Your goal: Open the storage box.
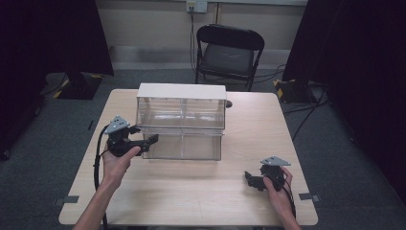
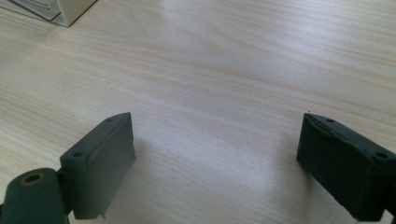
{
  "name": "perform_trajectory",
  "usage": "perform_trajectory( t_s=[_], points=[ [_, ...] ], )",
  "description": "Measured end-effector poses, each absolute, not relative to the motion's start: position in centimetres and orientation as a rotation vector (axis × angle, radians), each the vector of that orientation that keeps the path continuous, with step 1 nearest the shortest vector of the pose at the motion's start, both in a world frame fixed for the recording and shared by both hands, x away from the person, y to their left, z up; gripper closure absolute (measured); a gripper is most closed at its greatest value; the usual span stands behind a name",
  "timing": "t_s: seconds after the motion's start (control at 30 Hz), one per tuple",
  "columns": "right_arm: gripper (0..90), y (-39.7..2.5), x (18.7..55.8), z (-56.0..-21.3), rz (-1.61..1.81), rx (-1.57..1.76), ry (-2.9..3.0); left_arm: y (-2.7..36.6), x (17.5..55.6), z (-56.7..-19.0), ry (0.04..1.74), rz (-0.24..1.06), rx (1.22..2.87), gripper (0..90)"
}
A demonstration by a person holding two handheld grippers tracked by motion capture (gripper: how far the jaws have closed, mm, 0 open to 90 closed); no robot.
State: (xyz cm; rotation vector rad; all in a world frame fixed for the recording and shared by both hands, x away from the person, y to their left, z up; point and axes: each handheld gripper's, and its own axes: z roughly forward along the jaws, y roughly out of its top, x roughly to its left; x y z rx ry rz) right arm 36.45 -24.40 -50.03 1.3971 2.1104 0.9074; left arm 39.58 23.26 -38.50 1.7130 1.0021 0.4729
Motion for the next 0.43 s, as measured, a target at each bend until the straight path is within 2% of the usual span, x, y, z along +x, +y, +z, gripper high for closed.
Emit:
perform_trajectory(
  t_s=[0.43],
  points=[
    [10.5,-24.41,36.46,-50.03,0.907,1.397,2.110,23.26,39.50,-38.41,1.003,0.478,1.717,16.7]
  ],
)
